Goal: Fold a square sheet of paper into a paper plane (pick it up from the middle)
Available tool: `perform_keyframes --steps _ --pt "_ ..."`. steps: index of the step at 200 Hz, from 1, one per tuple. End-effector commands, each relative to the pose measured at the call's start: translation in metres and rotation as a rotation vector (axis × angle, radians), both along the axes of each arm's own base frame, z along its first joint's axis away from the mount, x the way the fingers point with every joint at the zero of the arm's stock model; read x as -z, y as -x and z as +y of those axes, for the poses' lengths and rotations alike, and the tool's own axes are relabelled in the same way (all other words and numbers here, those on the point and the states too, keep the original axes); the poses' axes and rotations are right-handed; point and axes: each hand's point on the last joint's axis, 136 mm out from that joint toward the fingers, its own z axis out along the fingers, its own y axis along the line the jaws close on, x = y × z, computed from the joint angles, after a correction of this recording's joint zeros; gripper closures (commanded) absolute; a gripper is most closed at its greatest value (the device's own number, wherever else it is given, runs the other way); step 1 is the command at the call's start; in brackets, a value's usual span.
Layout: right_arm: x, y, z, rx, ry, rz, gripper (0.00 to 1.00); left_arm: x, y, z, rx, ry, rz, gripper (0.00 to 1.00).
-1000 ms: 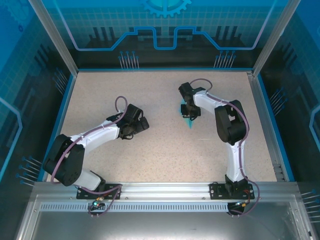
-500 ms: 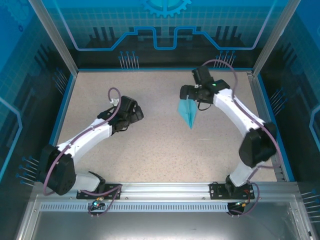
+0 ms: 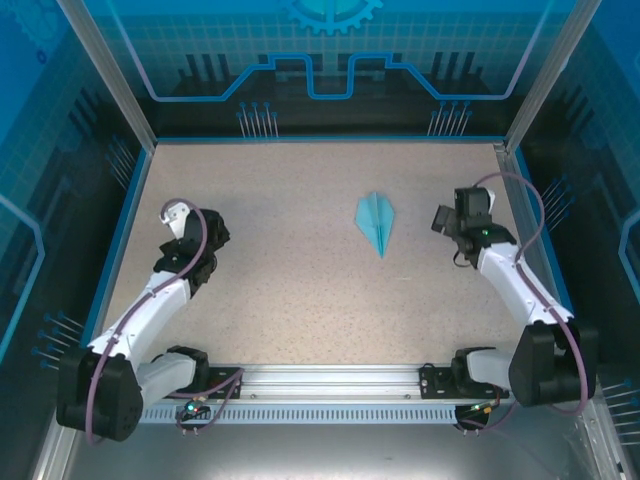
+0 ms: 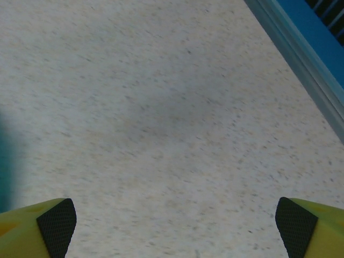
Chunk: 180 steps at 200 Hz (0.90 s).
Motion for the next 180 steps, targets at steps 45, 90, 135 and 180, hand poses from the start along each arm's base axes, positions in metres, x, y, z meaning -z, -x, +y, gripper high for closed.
perform_keyframes --steps 45,90,135,180 --pt "0.009 -0.016 0.003 -0.167 0.148 -0.260 0.00 0.013 -0.020 -0.009 0.247 -0.159 -0.173 0.01" --pt "0.018 -0.034 0.021 -0.276 0.144 -0.334 0.01 0.021 -0.033 -0.027 0.411 -0.113 -0.267 0.02" --pt "0.025 -0.049 0.038 -0.386 0.149 -0.356 0.01 0.022 -0.045 -0.034 0.507 -0.071 -0.304 0.01" --pt "0.041 -0.058 0.046 -0.427 0.135 -0.351 0.00 0.034 -0.067 -0.036 0.536 -0.047 -0.288 0.02"
